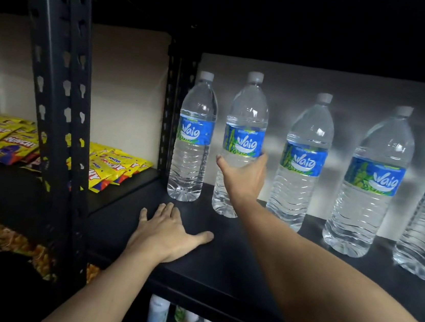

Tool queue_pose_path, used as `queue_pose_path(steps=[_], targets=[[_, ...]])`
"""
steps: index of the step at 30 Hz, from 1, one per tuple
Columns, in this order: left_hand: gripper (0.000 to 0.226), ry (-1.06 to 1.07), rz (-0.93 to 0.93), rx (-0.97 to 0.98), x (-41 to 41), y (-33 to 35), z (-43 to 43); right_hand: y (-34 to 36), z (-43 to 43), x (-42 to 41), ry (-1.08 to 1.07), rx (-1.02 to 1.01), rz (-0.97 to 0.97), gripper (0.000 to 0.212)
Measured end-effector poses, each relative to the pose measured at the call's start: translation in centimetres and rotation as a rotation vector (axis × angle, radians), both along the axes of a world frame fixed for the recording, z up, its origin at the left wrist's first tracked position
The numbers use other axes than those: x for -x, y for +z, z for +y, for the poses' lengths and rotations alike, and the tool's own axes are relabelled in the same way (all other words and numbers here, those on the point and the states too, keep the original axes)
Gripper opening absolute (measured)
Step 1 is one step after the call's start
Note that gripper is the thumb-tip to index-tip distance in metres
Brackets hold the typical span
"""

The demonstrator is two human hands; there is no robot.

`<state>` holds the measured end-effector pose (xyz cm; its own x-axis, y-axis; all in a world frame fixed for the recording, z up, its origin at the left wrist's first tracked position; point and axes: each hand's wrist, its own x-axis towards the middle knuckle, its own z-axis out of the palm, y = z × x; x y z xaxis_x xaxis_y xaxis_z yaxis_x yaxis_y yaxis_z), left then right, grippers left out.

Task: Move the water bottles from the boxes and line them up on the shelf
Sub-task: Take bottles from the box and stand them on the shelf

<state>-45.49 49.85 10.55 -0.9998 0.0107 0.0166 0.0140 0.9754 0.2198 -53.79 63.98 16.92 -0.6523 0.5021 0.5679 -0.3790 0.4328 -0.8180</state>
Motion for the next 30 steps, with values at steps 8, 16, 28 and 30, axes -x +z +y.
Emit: queue_pose_path(steps=[8,16,28,30], targets=[[0.119,0.001,0.001,-0.002,-0.1,0.0,0.1,0.1,0.9,1.2,0.013,0.014,0.011,0.083],[0.119,0.004,0.002,-0.006,-0.1,0.0,0.2,-1.3,0.9,1.2,0.081,0.040,0.012,0.078],[0.119,0.015,0.000,-0.004,-0.1,0.1,0.2,-5.2,2.3,-0.5,0.160,0.000,-0.214,0.079],[0.119,0.014,-0.001,-0.005,-0.1,0.1,0.2,-5.3,1.9,-0.6,0.126,0.003,-0.198,0.081]])
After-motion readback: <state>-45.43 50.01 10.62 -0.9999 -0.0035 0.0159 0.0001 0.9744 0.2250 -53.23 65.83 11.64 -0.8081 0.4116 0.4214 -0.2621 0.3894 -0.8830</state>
